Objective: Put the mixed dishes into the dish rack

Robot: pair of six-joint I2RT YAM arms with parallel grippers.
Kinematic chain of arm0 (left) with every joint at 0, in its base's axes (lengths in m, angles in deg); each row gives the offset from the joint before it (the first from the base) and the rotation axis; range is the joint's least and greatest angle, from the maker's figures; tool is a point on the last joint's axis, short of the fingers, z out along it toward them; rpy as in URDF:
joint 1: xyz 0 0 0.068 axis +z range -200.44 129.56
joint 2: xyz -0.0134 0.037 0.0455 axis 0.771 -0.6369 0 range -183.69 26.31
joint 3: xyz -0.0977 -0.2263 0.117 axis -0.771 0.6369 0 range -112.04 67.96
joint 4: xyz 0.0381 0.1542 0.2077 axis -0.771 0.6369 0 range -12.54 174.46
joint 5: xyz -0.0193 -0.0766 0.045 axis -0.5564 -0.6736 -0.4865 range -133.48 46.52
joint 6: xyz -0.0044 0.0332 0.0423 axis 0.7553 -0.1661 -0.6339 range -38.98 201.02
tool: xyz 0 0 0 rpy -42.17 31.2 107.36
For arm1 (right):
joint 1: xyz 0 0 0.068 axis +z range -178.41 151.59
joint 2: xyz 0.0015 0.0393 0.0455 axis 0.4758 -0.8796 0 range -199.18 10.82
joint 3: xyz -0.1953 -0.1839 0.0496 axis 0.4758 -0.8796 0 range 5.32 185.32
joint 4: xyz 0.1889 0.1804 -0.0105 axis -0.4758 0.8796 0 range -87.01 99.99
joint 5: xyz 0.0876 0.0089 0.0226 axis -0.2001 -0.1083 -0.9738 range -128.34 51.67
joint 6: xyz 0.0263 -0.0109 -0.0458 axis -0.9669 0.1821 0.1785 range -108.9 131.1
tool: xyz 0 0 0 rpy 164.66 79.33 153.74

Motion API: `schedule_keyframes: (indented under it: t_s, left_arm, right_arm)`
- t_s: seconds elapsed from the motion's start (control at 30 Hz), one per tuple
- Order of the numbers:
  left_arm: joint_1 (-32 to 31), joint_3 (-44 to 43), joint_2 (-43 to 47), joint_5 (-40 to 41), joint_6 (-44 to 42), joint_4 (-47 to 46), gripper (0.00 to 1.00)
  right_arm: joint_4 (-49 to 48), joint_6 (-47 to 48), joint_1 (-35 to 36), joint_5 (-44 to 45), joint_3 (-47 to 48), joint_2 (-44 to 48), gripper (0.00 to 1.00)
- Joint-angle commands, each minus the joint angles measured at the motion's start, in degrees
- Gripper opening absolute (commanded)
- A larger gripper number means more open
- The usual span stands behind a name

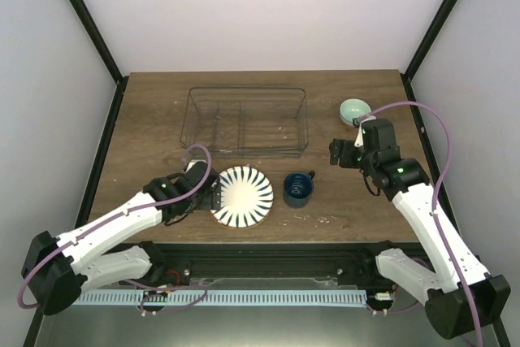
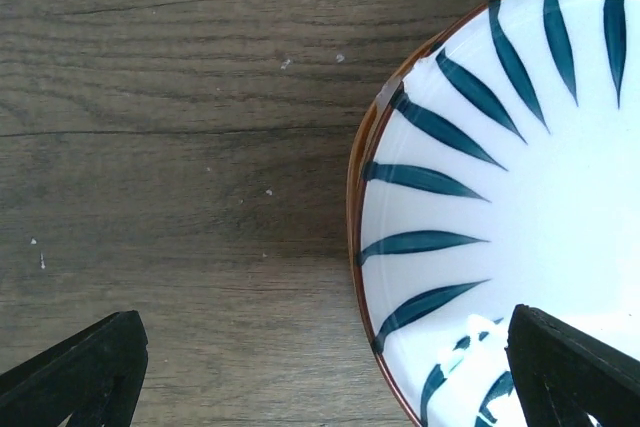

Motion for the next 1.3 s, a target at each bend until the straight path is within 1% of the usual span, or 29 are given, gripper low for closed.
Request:
schedule_keyframes:
  t_s: [0.0, 0.13, 0.3, 0.43, 0.5, 0.57, 0.67, 0.77, 0.83, 0.97, 1.03, 1.13, 1.27]
  left_arm:
    - [-0.46, 0.30, 0.13, -0.04, 2.43, -1.51, 1.00]
    - [-1.37, -3.23, -0.86, 0.42, 0.81, -3.11, 1.00]
    - [-2.97, -10.96, -4.76, 1.16, -3.71, -6.06, 1.00]
    - [-3.14, -15.26, -8.30, 1.93, -6.68, -9.52, 1.00]
    - [-3.15, -16.74, -9.23, 3.37, -5.50, -10.97, 1.00]
    - [-3.14, -18.40, -10.53, 3.12, -7.64, -11.97, 1.00]
    - [-3.13, -20.53, -12.73, 5.60, -11.00, -12.00, 1.00]
    - [-3.15, -22.17, -15.37, 7.24, -13.48, -11.89, 1.00]
    - [-3.08, -22.94, -16.71, 7.34, -13.58, -12.21, 1.00]
    - [-3.07, -24.21, -18.63, 5.41, -12.62, -12.77, 1.00]
    - [-3.02, -24.17, -18.85, 5.45, -12.28, -12.74, 1.00]
    - [-2.98, -23.33, -18.49, 5.57, -11.74, -13.17, 1.00]
    - [-2.99, -21.95, -17.98, 5.57, -11.21, -13.32, 1.00]
  right_arm:
    - [2.73, -2.31, 0.75, -1.13, 2.08, 0.14, 0.92]
    - [2.11, -4.04, 0.95, -3.18, 0.02, -1.22, 0.92]
    - [-0.27, -6.57, 1.87, -1.63, -4.50, -2.65, 0.92]
    - [-0.83, -7.57, 1.93, -1.93, -5.18, -3.93, 0.92]
    - [-0.30, -7.73, 1.88, -1.22, -5.43, -4.66, 0.92]
    - [0.02, -7.79, 1.90, -0.53, -5.90, -5.14, 0.92]
    - [0.18, -7.83, 2.14, -1.45, -6.56, -5.97, 0.92]
    - [0.08, -8.89, 4.35, -0.68, -7.49, -7.57, 0.92]
    - [-0.63, -10.38, 6.54, -0.13, -8.02, -8.77, 0.92]
    - [-3.24, -13.02, 10.50, -1.06, -8.58, -10.77, 0.86]
    - [-3.15, -13.98, 12.00, -0.24, -8.10, -11.80, 0.84]
    - [-3.29, -14.51, 13.12, 0.21, -8.00, -13.14, 0.82]
    - [-5.01, -15.05, 13.60, -0.75, -9.25, -14.93, 0.75]
